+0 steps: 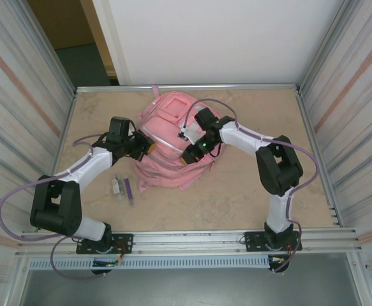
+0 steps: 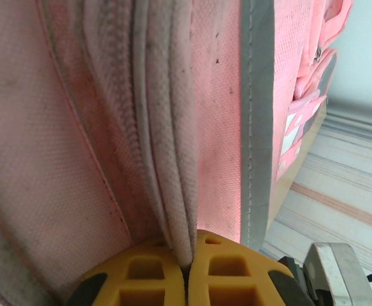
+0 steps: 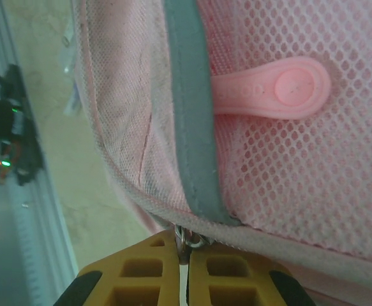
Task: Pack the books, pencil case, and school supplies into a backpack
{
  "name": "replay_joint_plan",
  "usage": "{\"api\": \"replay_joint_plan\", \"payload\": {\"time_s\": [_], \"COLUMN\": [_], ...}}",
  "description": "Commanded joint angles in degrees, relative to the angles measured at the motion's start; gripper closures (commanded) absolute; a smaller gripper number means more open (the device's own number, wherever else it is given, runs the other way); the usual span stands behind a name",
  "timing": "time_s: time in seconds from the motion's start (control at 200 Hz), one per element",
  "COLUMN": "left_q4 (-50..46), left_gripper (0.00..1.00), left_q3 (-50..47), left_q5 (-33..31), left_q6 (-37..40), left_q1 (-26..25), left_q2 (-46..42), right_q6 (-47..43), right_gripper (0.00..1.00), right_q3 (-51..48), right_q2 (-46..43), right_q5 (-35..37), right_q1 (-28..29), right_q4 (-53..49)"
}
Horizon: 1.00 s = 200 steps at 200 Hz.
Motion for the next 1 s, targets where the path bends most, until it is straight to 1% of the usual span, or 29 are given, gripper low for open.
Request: {"api": "replay_joint_plan", "payload": {"time_s": [0.0, 0.07, 0.17, 0.241, 0.276, 0.331, 0.396, 0.451, 0.486, 0.541, 0.601, 0.712, 0.792, 0.917, 0.997], "left_q4": [4.59, 5.87, 6.95, 6.72, 6.66, 7.17, 7.12, 5.91, 5.04, 2.94, 0.06, -4.92, -6.17, -7.20, -8.11], "left_gripper": [0.95, 0.94, 0.92, 0.90, 0.90, 0.88, 0.84, 0.77, 0.72, 0.65, 0.60, 0.58, 0.57, 0.57, 0.58], "left_q3": [-0.10, -0.42, -0.29, 0.16, 0.17, 0.00, 0.31, 1.17, 1.82, 3.16, 4.54, 5.23, 3.81, 1.72, 0.71], "left_q5": [1.53, 1.29, 1.10, 1.08, 1.06, 1.06, 1.43, 1.61, 1.51, 1.62, 1.44, -1.14, -3.27, -5.42, -8.84], "left_q6": [-0.73, -1.64, -2.01, -1.26, -1.31, -1.25, 0.07, 2.90, 5.40, 9.72, 15.13, 25.20, 30.64, 36.90, 39.17], "left_q1": [-2.61, -3.23, -4.38, -4.87, -4.97, -4.97, -4.96, -4.97, -4.88, -4.64, -4.36, -4.93, -6.68, -11.61, -15.18], "left_q2": [0.38, 1.21, 2.69, 3.75, 4.14, 4.52, 4.67, 4.69, 4.53, 3.80, 2.44, -1.81, -5.26, -8.02, -8.01], "right_q6": [8.05, 13.02, 18.65, 24.99, 27.76, 32.59, 38.01, 42.63, 44.58, 45.02, 42.89, 35.69, 33.08, 35.97, 40.63], "right_gripper": [0.92, 0.92, 0.87, 0.85, 0.82, 0.80, 0.76, 0.74, 0.73, 0.68, 0.64, 0.58, 0.53, 0.48, 0.47], "right_q3": [4.11, 4.74, 4.87, 3.18, 2.69, 1.31, -1.97, -5.67, -7.39, -8.72, -9.86, -11.96, -13.54, -17.90, -18.25], "right_q2": [2.60, 3.65, 4.66, 4.46, 4.28, 3.78, 2.52, 1.19, 0.46, -0.90, -2.96, -7.61, -11.48, -17.41, -17.95], "right_q5": [-12.88, -13.26, -14.78, -13.93, -13.61, -11.36, -10.19, -10.83, -11.31, -11.04, -9.89, -5.14, -1.02, 9.03, 13.99], "right_q1": [3.36, 4.00, 5.11, 5.20, 5.03, 4.83, 4.87, 4.70, 4.61, 4.25, 4.02, 3.80, 2.94, -0.18, -2.89], "right_q4": [-2.59, -0.12, 3.68, 9.02, 10.98, 13.82, 20.17, 26.59, 28.88, 28.80, 26.34, 19.93, 16.22, 15.93, 14.87]}}
